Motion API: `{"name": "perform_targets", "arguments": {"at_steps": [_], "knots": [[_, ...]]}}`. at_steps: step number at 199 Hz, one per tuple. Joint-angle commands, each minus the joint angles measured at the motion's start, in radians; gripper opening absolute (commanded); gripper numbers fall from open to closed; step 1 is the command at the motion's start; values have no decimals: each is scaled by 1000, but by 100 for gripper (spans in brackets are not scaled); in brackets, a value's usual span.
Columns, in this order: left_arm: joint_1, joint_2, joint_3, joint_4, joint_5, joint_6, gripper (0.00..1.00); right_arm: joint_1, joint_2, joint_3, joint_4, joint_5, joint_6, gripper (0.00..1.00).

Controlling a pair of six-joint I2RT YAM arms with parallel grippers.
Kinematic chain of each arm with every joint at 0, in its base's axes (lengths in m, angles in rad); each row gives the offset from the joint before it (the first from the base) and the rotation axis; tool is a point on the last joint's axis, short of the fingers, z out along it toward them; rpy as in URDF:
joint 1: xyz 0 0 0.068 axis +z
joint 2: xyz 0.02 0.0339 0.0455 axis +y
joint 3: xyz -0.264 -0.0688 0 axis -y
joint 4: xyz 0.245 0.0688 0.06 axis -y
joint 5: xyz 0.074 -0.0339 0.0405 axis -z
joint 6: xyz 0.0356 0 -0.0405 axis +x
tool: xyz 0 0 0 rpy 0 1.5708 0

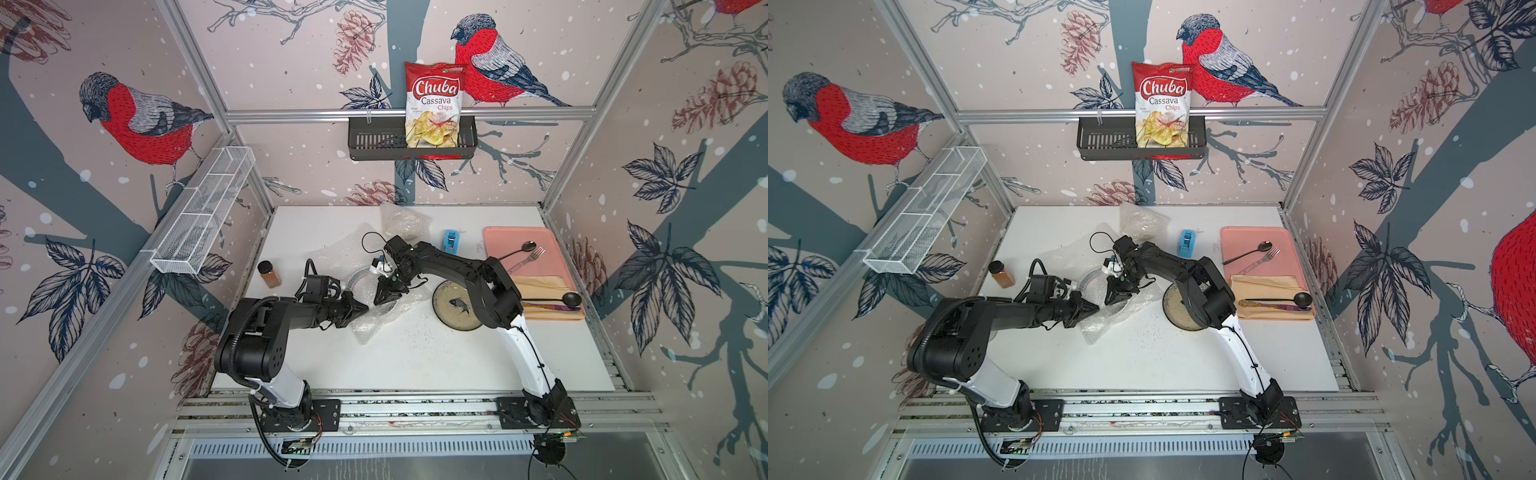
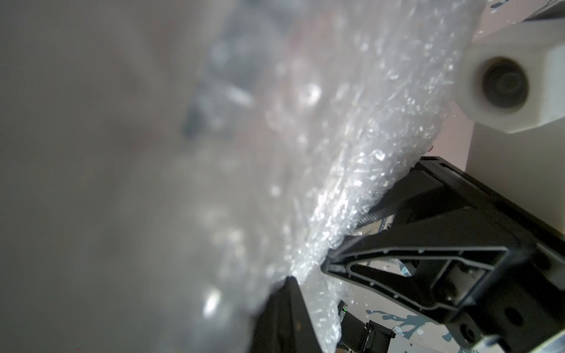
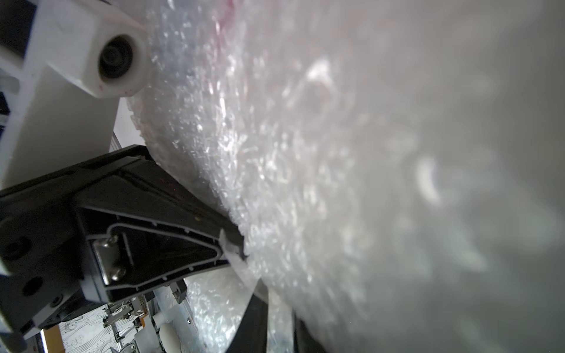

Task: Wrap dinner plates in bubble wrap
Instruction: Stick the tape on the bubble wrap.

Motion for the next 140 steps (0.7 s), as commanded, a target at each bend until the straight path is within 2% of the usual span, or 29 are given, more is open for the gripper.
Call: {"name": "perform_targets", "arguments": {"at_steps": [1, 52, 88, 121, 140], "knots": [[5, -18, 20, -291, -134, 42, 0, -3, 27, -5, -52, 205, 32, 19], [35, -93, 194, -507, -169, 151, 13, 3, 39, -3, -55, 208, 30, 19], [34, -121, 230, -471, -98, 108, 11, 3, 40, -3, -55, 212, 30, 19], [35, -108, 220, -461, -102, 98, 10, 9, 36, -4, -44, 203, 36, 19], [34, -112, 262, -477, -103, 101, 9, 10, 35, -7, -40, 204, 37, 19]]}}
